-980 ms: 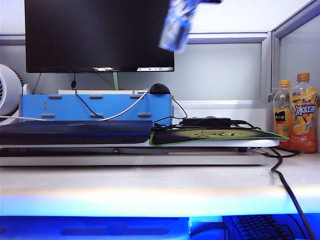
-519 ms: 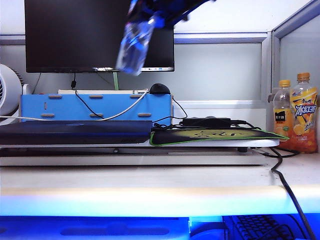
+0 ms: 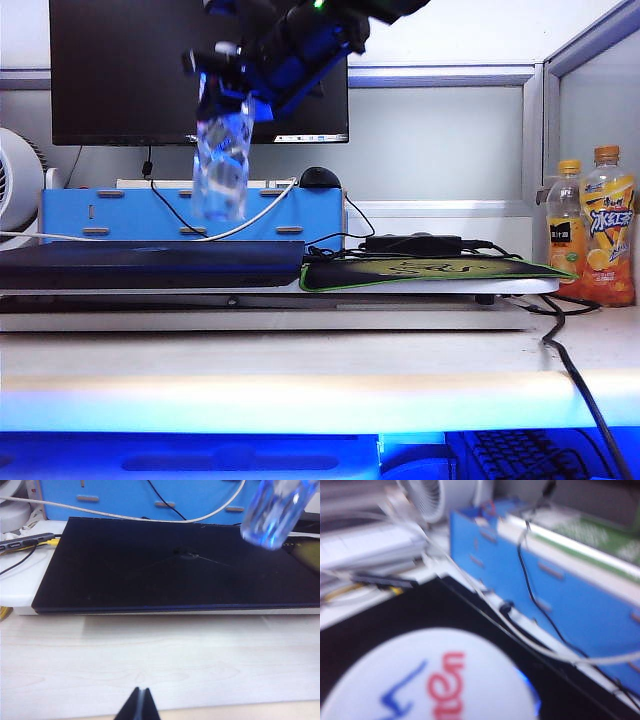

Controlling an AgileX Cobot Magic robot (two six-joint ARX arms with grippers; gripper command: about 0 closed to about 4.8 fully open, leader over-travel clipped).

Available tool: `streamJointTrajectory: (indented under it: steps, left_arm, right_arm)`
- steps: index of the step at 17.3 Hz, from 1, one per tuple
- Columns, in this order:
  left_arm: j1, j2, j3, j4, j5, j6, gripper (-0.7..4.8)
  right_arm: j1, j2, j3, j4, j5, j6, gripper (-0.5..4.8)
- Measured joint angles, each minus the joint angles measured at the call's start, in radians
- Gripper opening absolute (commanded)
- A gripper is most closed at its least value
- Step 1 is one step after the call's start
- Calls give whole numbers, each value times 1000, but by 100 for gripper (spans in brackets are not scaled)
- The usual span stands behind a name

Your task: Pick up the mineral water bottle and place it on the laptop.

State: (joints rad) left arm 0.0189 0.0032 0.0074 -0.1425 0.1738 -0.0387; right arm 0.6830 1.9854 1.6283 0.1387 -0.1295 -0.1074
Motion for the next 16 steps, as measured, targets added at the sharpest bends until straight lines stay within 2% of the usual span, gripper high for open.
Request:
streamJointTrajectory:
  steps: [8, 9, 10, 12, 13, 14, 16]
  left_arm:
    - [0, 0, 0, 0, 0, 0, -2]
    - [0, 0, 0, 0, 0, 0, -2]
    - [0, 0, 0, 0, 0, 0, -2]
    - [0, 0, 0, 0, 0, 0, -2]
    - [0, 0, 0, 0, 0, 0, -2]
    - [0, 0, 0, 0, 0, 0, -2]
    - [0, 0, 0, 0, 0, 0, -2]
  right_arm:
    - [-1, 24, 0, -72, 50, -3, 1]
    - [-1, 24, 0, -80, 50, -3, 35]
    - [-1, 24, 0, -90, 50, -3, 131]
    - [-1, 24, 0, -96, 48, -3, 371]
    - [-1, 24, 0, -97, 49, -4, 424]
    - [0, 22, 4, -77, 48, -3, 444]
    - [0, 18, 15, -59, 47, -4, 445]
